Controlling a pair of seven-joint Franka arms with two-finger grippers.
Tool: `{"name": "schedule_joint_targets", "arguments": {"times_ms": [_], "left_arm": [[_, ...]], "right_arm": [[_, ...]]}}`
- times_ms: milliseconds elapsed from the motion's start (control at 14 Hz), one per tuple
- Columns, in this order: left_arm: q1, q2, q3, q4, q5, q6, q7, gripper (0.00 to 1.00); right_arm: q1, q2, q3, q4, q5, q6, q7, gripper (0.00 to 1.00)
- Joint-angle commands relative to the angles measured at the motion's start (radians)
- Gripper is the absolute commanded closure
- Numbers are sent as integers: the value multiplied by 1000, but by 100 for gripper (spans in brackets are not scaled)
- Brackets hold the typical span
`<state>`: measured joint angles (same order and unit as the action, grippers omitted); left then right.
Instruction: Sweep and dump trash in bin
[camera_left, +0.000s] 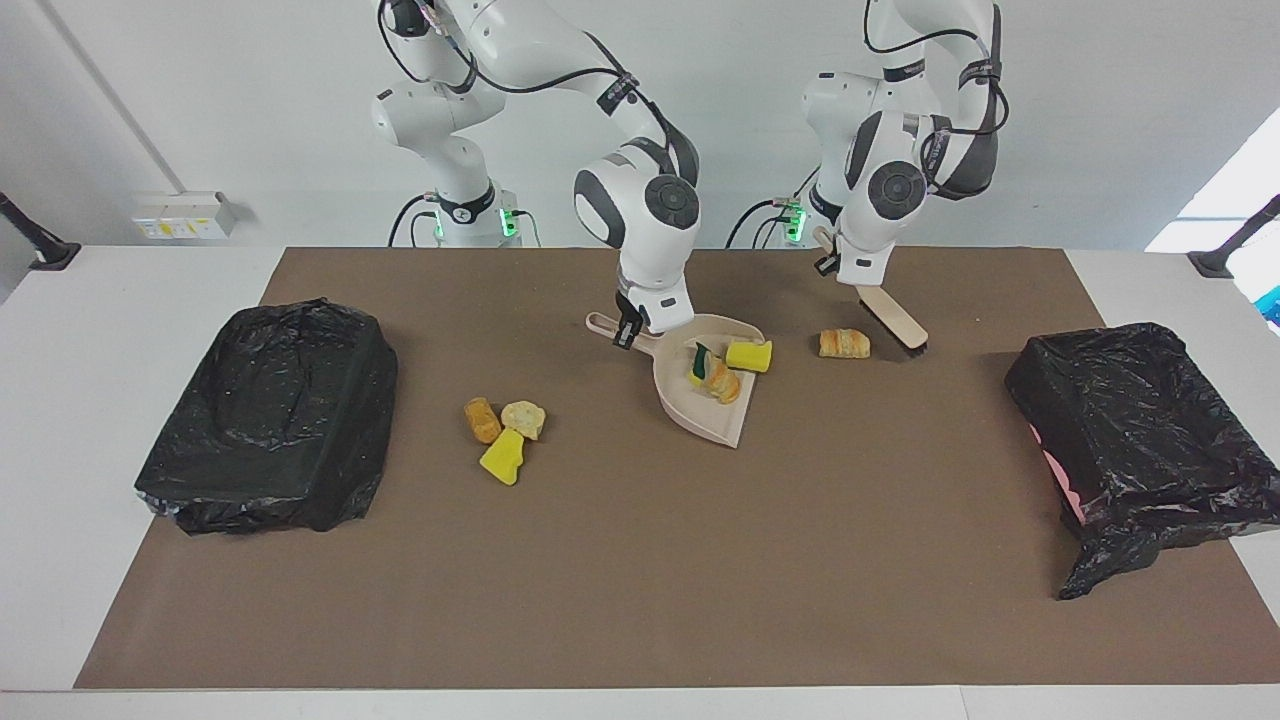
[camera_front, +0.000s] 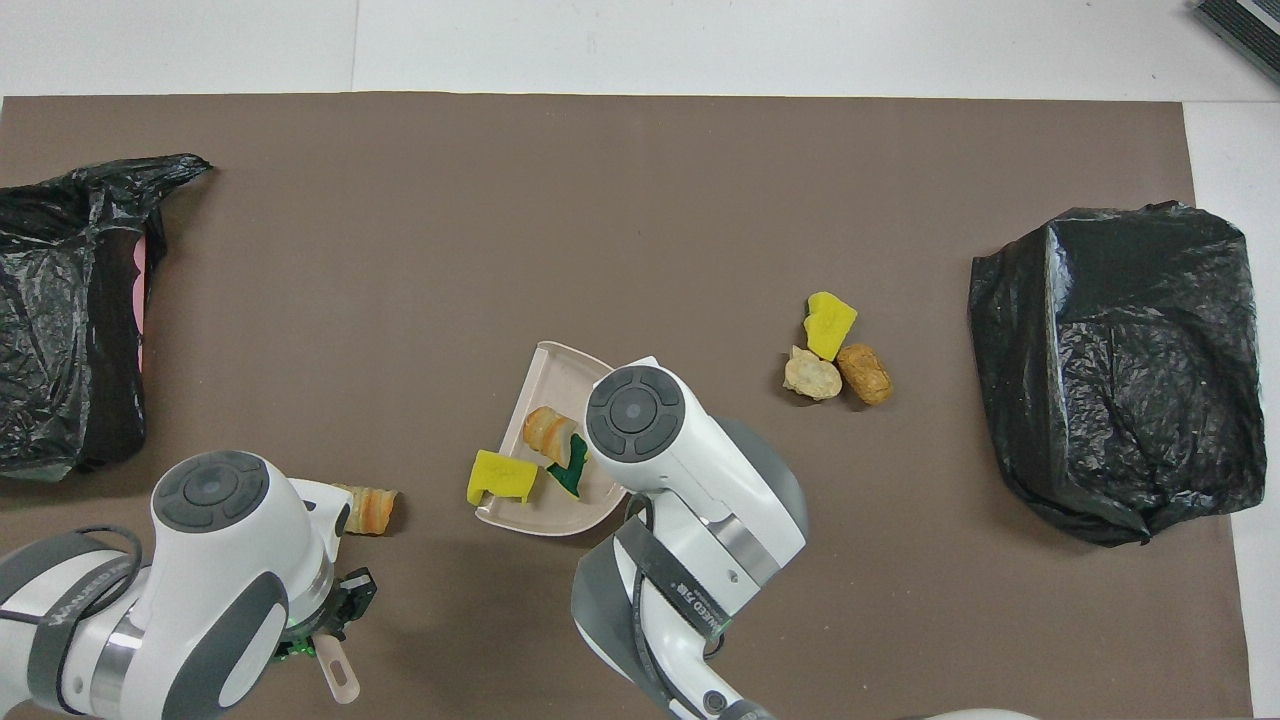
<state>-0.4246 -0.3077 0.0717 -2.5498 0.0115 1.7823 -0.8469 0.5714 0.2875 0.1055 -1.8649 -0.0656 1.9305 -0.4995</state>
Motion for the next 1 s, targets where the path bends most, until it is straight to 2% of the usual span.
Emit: {"name": "schedule_joint_targets", "arguments": {"times_ms": [0,143,286,429,643,929], "left_arm": [[-22,-4,-6,-23,-25,119,23,100],[-66,63,-6,-17,-93,233,29,100],[-85,152,-6,40,-148,354,29,100],[-86,212,-9,104,-206,423,31,100],[-129,248,-10,150,-219,485,31,100],[-143,303,-24,236,-234,490,31,100]], "right_arm": [[-2,-16,2,-23,-19,10,-30,100],[-2,-16,2,-22,-22,8,-30,100],[-2,-16,2,-20,-22,7,-30,100],[-2,-16,2,-19,-22,4,-30,100],[-2,-16,2,-19,-23,2,-30,100],[-2,-14,2,-14,-22,2,-28,100]]}}
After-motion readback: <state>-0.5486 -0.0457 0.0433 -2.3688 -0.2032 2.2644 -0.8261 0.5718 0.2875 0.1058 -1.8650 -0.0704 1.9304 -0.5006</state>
